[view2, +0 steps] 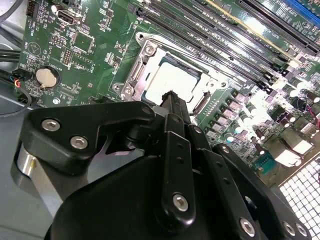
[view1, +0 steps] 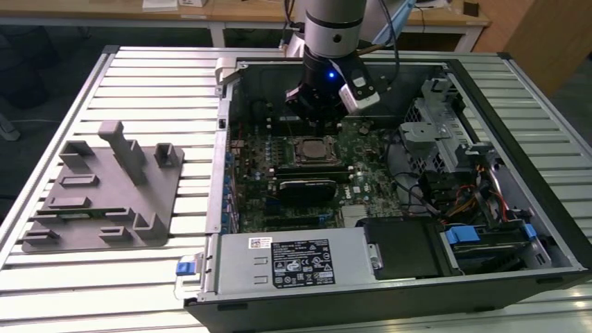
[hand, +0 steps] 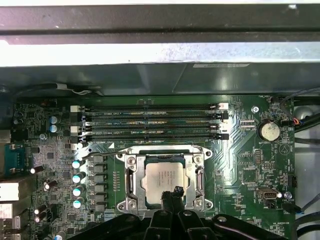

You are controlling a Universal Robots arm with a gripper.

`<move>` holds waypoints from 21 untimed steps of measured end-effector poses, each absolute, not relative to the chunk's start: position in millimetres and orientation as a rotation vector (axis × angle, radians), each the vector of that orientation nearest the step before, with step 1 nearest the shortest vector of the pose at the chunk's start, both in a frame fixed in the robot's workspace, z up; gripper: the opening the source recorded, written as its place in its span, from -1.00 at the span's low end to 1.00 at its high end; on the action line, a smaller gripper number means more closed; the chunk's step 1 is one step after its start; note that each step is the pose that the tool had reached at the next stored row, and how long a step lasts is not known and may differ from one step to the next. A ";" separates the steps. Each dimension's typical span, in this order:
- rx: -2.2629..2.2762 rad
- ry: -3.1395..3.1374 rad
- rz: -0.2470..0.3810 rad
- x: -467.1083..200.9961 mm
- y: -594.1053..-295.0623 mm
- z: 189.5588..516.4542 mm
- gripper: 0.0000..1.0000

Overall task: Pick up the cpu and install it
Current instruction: 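Install the first cpu locking lever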

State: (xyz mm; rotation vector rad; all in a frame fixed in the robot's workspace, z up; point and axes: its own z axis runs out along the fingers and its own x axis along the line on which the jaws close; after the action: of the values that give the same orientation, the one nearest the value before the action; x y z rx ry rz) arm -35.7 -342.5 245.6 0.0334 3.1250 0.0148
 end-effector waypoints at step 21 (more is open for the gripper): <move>0.033 3.124 0.016 -72.8 -342.5 245.7 -0.79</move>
State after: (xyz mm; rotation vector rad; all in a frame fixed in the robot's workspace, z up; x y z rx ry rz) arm -72.8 -342.5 245.7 0.0335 3.1236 0.0156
